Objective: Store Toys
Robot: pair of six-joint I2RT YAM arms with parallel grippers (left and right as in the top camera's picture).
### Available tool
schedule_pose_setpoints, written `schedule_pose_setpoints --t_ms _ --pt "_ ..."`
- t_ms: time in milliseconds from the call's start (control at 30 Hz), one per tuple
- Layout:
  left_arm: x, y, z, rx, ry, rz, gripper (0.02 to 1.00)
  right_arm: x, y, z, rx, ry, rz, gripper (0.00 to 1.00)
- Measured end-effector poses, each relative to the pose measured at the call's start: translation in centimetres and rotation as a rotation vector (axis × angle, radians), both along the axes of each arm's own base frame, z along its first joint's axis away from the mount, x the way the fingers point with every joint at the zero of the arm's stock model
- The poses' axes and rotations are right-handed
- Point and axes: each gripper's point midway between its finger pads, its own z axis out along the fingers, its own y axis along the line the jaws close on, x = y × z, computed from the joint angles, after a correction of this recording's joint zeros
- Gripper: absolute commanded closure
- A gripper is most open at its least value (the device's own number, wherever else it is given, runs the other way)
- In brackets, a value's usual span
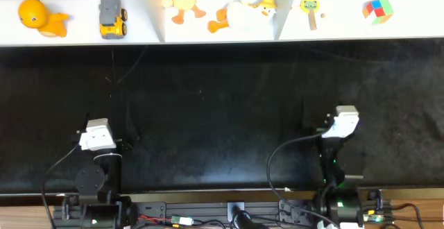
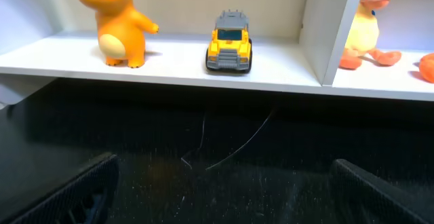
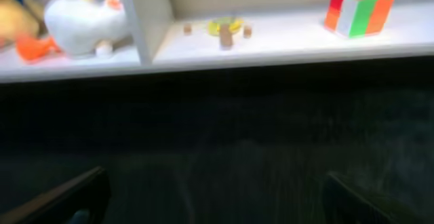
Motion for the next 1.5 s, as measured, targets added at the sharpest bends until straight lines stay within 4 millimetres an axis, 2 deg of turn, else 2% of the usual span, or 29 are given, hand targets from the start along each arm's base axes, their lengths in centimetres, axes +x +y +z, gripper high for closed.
schedule_pose_setpoints --t_ms 67,200,467,600,833,1500 --pt "0.0 0.0 0.0 0.0 0.0 0.0 0.02 -0.3 0.1 -0.4 -0.003 0.015 0.008 0.007" --pt "0.0 0.0 0.0 0.0 0.0 0.0 0.02 -0.4 0.2 0.5 -0.008 -0.022 0.013 0.005" --pt "0.0 0.0 0.0 0.0 0.0 0.0 0.02 -0.4 0.2 0.8 -0.009 -0.035 0.013 0.005" --pt "0.0 0.0 0.0 0.0 0.0 0.0 0.02 -0.6 0.2 1.9 -0.01 -0.085 0.013 0.005" --pt "0.0 0.0 0.0 0.0 0.0 0.0 0.02 -1.2 0.2 5.1 -0.015 -0.223 0.013 0.007" --pt "0.0 0.0 0.0 0.0 0.0 0.0 0.02 -1.2 0.3 4.9 -0.014 -0.215 0.021 0.005"
